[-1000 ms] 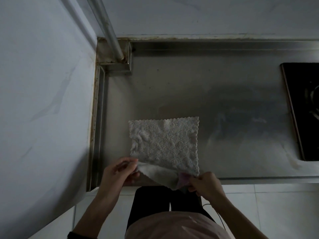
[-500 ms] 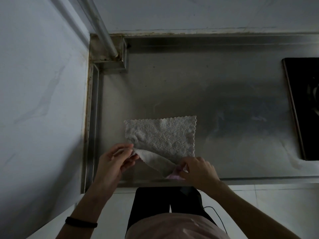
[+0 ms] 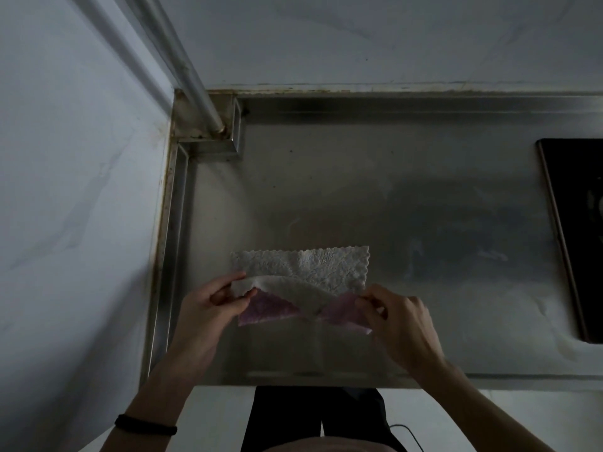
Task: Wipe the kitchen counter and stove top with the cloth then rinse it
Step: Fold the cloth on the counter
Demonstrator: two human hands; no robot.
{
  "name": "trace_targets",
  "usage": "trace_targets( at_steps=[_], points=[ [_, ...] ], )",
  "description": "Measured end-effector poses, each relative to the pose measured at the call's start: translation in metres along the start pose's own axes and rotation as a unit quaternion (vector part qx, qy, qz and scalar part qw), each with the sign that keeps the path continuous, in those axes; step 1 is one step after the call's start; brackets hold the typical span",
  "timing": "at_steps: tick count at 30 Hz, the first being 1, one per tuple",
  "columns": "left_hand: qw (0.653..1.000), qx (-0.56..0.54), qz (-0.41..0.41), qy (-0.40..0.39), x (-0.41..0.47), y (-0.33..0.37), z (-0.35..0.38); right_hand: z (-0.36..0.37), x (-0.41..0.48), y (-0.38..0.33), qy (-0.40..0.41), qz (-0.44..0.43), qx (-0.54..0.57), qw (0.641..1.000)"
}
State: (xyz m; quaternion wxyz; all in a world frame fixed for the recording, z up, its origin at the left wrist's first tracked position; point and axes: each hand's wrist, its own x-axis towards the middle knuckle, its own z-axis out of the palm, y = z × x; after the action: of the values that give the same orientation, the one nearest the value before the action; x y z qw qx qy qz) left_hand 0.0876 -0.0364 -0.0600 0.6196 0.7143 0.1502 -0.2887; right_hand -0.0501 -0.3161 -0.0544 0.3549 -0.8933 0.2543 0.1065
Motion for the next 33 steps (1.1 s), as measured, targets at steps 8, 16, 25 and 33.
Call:
trace_targets(
  at_steps=[8, 16, 25, 33],
  points=[
    [0.945, 0.282, 0.130, 0.099, 0.013, 0.012, 0.000, 0.000, 0.025, 0.001, 0.110, -0.025, 0.071, 0.991],
    [0.943, 0.289, 0.138, 0.093, 0.039, 0.007, 0.012, 0.008, 0.054, -0.002, 0.098, 0.051, 0.139, 0.984],
    [0.973, 0.224, 0.046, -0.038, 0.046, -0.013, 0.003, 0.010, 0.047, 0.006, -0.005, 0.082, 0.148, 0.986],
    [0.954, 0.275, 0.120, 0.012, 0.023, -0.030, 0.001, 0.016, 0.030, 0.014, -0.004, 0.096, 0.153, 0.984]
  ],
)
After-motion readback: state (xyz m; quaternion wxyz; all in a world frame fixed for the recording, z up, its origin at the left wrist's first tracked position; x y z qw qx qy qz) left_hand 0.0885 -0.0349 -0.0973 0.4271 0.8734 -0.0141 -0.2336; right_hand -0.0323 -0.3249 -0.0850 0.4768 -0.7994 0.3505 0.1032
